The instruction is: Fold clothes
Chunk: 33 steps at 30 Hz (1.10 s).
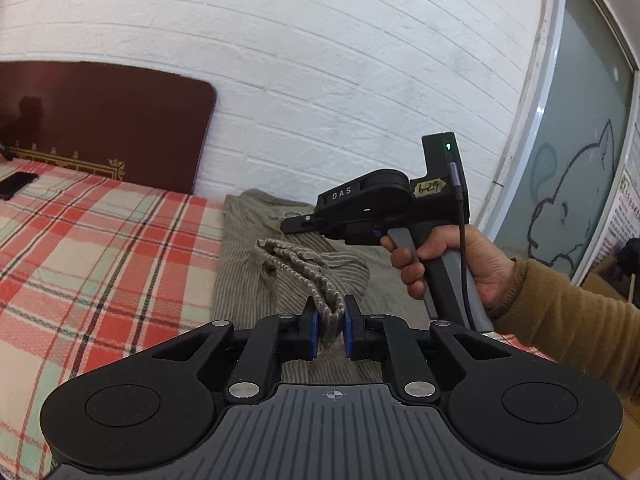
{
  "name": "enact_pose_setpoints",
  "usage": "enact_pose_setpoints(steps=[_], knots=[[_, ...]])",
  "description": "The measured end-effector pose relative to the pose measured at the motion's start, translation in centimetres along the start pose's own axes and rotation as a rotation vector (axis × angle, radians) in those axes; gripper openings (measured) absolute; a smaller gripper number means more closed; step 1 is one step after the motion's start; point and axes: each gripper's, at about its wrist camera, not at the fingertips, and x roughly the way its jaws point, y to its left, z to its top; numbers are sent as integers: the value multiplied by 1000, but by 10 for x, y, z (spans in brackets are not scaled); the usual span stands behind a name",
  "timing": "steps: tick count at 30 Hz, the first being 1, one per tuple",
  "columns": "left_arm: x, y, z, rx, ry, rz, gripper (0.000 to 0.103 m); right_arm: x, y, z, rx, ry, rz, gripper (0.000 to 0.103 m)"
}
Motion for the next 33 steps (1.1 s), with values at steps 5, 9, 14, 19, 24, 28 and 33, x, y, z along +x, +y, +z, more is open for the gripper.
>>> enact_pose_setpoints(steps=[5, 9, 14, 19, 24, 28, 33], knots=[[-7, 15, -15, -91, 28, 23, 5, 18, 12, -14, -63, 78, -22, 5], [-8, 23, -29, -165, 89, 13, 10, 41, 13, -30, -63, 184, 1, 32], [-9, 25, -41, -185, 139, 16, 28, 5, 11, -38, -54, 112, 25, 49], [-5, 23, -45, -129, 180, -6, 31, -59, -13, -46, 104, 15, 74, 60], [-3, 24, -53, -126, 212, 3, 32, -80, -31, -89, 277, 84, 160, 61], [-9, 24, -50, -133, 186, 19, 32, -75, -36, -130, 441, 133, 258, 61], [-16, 19, -42, -117, 153, 23, 32, -66, -35, -149, 572, 118, 390, 60]])
